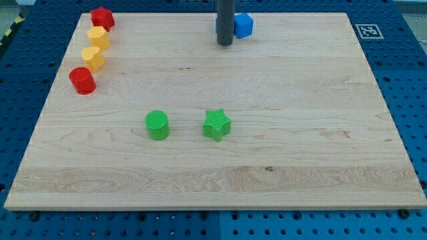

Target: Push the blue triangle slightly up

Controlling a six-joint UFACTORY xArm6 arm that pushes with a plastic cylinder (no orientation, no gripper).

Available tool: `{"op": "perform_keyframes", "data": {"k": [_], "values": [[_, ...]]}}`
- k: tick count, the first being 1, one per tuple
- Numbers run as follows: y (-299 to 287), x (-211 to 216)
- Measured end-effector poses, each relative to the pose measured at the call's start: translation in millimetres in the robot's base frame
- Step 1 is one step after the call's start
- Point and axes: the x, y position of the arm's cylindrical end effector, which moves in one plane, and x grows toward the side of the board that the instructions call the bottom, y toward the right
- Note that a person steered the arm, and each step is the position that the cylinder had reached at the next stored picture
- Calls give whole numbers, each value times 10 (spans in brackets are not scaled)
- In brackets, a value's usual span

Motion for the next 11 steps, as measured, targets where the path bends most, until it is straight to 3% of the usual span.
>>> {"op": "perform_keyframes", "data": {"k": [4,7,8,9,10,11], "values": [[237,-286],[223,-147],[396,-69],[1008,75],[1562,-115],[1467,-425]]}}
